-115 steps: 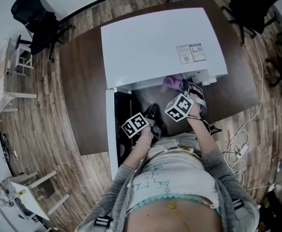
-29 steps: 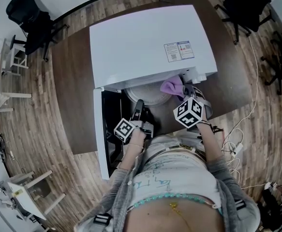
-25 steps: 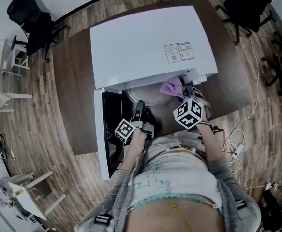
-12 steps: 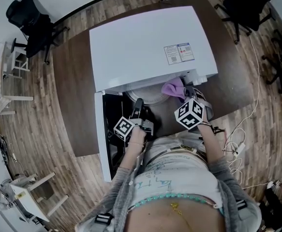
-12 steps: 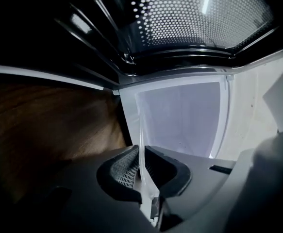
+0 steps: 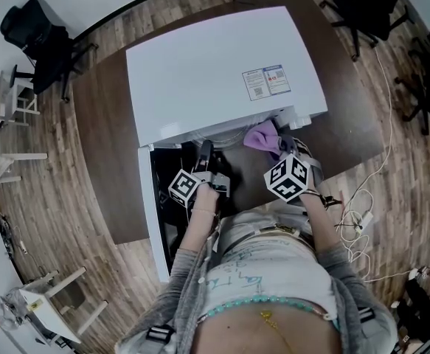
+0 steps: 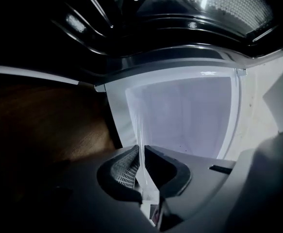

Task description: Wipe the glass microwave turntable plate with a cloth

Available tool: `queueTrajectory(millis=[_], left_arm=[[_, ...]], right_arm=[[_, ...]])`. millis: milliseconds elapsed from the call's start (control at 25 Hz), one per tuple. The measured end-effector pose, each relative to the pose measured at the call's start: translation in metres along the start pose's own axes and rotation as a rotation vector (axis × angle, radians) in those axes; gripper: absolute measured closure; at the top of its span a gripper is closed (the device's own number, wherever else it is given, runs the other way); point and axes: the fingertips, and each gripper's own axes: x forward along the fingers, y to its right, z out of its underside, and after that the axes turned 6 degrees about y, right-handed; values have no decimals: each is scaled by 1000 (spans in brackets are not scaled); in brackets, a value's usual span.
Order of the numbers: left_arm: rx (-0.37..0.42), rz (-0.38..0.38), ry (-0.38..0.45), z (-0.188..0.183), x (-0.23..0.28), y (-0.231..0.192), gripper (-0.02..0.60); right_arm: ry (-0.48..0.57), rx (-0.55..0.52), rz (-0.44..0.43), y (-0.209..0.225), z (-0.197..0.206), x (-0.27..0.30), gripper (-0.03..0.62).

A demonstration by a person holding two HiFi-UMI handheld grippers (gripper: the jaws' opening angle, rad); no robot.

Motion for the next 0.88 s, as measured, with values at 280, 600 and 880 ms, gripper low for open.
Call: queueTrajectory(millis=[280,600,880], left_arm=[[-3,-7,17,-6,9,5,541],[-2,-8,30,-13,26,9,543],[37,-33,24,-15,31,16,543]], right_arm=[[4,8,0,2,-2,1,482],[-3,14,4,4,1,3,482],[-12,28,13,6,4,0,482]])
